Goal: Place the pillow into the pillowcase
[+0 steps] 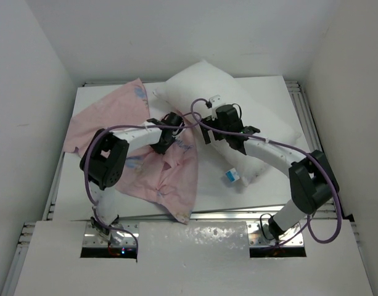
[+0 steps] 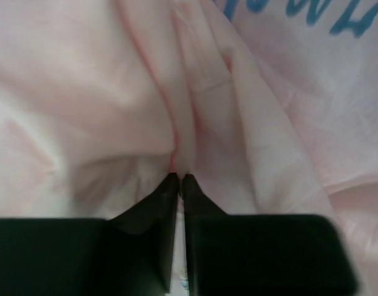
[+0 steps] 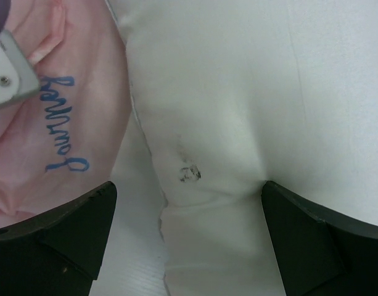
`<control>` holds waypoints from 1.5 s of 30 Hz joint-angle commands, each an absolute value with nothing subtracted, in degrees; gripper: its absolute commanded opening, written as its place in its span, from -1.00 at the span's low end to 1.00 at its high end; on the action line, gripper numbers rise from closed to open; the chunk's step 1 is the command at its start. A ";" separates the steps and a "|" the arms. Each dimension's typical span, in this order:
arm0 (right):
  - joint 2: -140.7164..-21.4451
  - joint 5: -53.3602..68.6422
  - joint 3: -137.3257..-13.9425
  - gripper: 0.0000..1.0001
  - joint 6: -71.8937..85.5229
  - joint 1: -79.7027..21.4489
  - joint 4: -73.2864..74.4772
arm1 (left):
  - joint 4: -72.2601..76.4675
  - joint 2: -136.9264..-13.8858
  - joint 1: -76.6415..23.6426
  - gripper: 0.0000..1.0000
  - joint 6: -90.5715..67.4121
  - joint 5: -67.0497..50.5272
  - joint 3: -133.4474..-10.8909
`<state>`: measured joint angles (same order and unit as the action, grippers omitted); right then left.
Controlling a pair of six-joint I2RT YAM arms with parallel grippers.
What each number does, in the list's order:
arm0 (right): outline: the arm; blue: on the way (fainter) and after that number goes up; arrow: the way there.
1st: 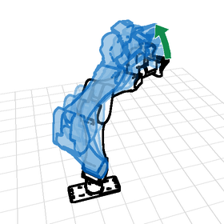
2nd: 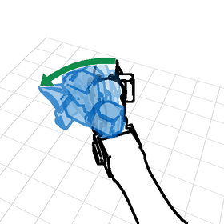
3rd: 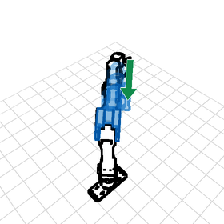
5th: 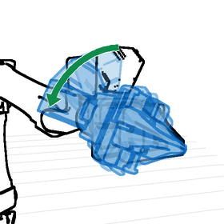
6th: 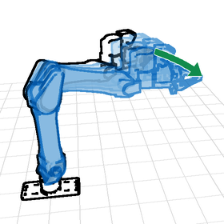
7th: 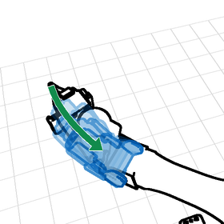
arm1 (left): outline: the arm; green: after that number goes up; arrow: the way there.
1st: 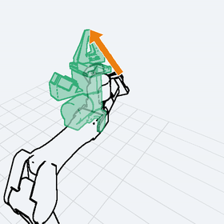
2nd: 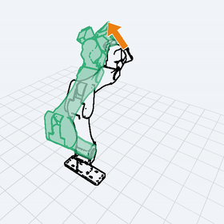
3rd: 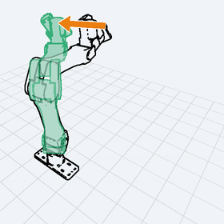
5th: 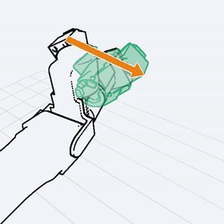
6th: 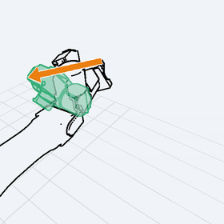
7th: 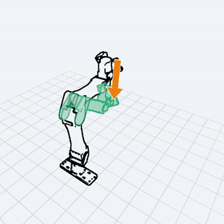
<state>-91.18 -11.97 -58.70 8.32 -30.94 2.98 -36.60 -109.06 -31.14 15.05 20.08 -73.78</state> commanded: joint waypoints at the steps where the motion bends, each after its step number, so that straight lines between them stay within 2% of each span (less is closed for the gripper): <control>1: -94.64 -12.91 -59.76 0.98 6.77 -30.59 0.35 | -37.61 -109.60 -30.94 -0.94 16.78 17.95 -73.91; 2: -95.44 -14.40 -60.11 0.98 6.16 -30.59 0.35 | -38.31 -109.25 -30.85 -1.00 16.70 16.89 -74.79; 6: -99.75 -27.55 -60.47 0.98 3.78 -30.41 -2.98 | -42.09 -107.41 -28.58 -1.00 16.53 10.65 -76.99; 8: -100.89 -29.09 -59.77 0.77 4.48 -29.54 -4.39 | -42.89 -107.05 -26.99 -1.00 16.44 8.79 -77.78; 9: -100.99 -28.83 -59.33 0.60 5.61 -29.27 -5.61 | -43.41 -106.44 -25.24 -1.00 16.26 8.53 -78.13; 10: -100.99 -28.83 -58.02 -0.06 5.97 -28.92 -6.32 | -43.68 -106.00 -24.27 -1.00 16.09 7.74 -78.57; 12: -100.55 -30.92 -56.17 -0.85 5.63 -28.74 -9.30 | -44.12 -104.08 -21.81 -1.00 16.00 6.60 -78.92; 13: -100.37 -31.55 -54.60 -1.00 5.36 -28.74 -9.93 | -44.03 -103.28 -21.27 -1.00 16.08 5.63 -78.84; 17: -95.48 -29.81 -50.55 -1.00 5.01 -27.69 -12.38 | -41.32 -99.68 -20.65 -1.00 16.43 5.89 -77.78; 19: -91.69 -24.63 -46.33 -1.00 4.84 -27.07 -14.32 | -41.66 -99.41 -20.65 -1.00 16.26 5.45 -78.65; 24: -76.42 -21.62 -40.44 -1.00 4.82 -26.28 -13.10 | -42.80 -98.35 -20.39 -1.00 16.52 6.33 -83.57; 28: -63.40 -11.64 -34.55 -1.00 11.60 -21.72 -13.88 | -42.37 -96.60 -19.60 -1.00 15.38 6.50 -89.64; 32: -51.00 -5.72 -27.71 -1.00 9.23 -21.71 -10.39 | -40.87 -95.36 -19.07 -1.00 13.63 10.27 -90.27; 36: -41.15 -5.01 -23.74 -1.00 7.39 -21.71 -4.58 | -39.99 -96.15 -18.54 -1.00 12.92 12.65 -90.70; 40: -29.92 0.25 -22.15 -1.00 5.90 -21.71 -0.71 | -39.90 -96.77 -18.46 -1.00 12.13 12.13 -91.41; 45: -20.31 14.92 -25.56 -1.00 2.12 -21.80 1.48 | -40.25 -96.86 -18.46 -1.00 12.22 11.69 -91.41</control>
